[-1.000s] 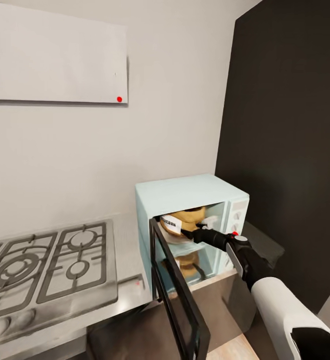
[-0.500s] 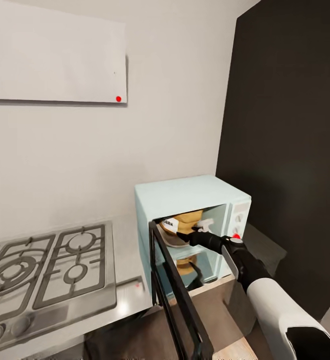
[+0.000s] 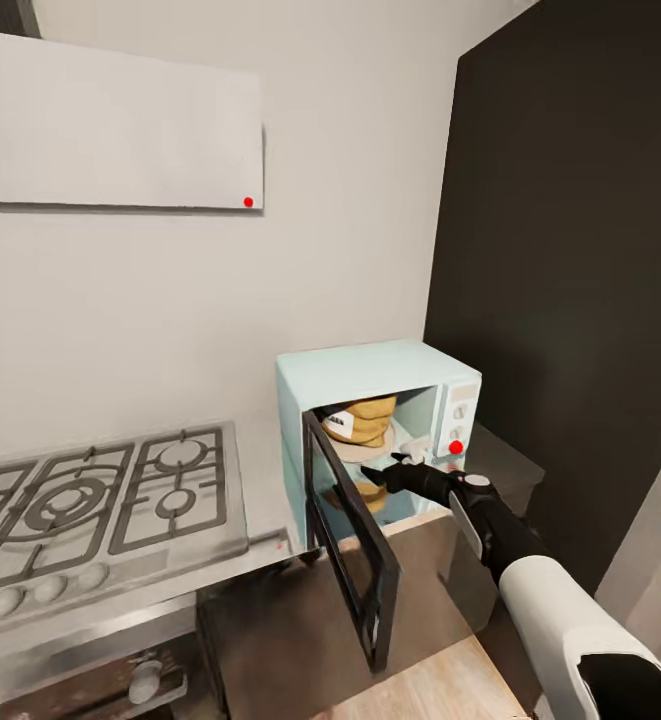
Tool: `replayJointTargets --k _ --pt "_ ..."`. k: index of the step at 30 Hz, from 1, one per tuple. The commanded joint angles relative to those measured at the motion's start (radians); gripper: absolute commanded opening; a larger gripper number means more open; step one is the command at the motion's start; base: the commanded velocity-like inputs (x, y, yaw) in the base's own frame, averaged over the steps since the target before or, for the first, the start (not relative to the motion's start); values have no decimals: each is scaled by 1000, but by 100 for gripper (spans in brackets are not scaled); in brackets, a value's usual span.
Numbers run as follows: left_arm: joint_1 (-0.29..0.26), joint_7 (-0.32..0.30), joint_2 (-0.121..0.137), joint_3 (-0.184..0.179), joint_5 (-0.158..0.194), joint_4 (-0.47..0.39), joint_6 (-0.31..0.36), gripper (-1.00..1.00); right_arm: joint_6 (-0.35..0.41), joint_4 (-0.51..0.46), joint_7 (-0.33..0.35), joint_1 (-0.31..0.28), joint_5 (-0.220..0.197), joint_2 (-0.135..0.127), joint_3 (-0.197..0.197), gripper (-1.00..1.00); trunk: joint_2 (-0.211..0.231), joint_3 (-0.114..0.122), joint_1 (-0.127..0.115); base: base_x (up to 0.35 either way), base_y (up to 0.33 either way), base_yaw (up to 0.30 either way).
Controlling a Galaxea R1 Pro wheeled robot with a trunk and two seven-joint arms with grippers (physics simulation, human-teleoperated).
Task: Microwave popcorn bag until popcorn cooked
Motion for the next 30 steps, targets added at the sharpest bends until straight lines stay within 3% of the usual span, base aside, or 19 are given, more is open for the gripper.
replayJointTargets --k 1,4,11,13,18,21,22,23,25,30 --pt "0 3 0 1 3 -2 -2 100 2 -6 1 0 8 -3 -2 100 -1 -1 0 -334 0 0" --pt "0 3 0 1 3 -2 -2 100 0 -22 -1 0 6 -44 -17 100 -1 -1 0 -335 0 0" --pt "1 4 0 1 3 -2 -2 100 2 -61 -3 0 7 -63 -74 100 -1 -1 0 -335 0 0" --pt "0 4 0 1 3 -2 -2 100 1 -65 -3 0 7 -87 -108 100 -1 -1 0 -335 0 0" --pt "0 4 1 1 3 -2 -2 100 5 -61 -2 0 9 -127 -122 100 -1 -1 0 -262 0 0" --pt "1 3 1 1 3 -2 -2 100 12 -49 2 1 5 -181 -122 100 -1 -1 0 -43 0 0" --pt "0 3 2 1 4 -2 -2 100 13 -34 5 8 3 -209 -123 100 -1 -1 0 -9 0 0" --pt "0 3 2 1 3 -2 -2 100 13 -25 5 17 3 -218 -123 100 -1 -1 0 -6 0 0" --pt "0 4 3 1 5 -3 -2 100 8 35 5 66 3 -262 -123 100 -1 -1 0 -1 0 0" --pt "0 4 4 2 5 -3 -2 100 1 303 0 81 10 -276 -121 100 -1 -1 0 0 0 0"
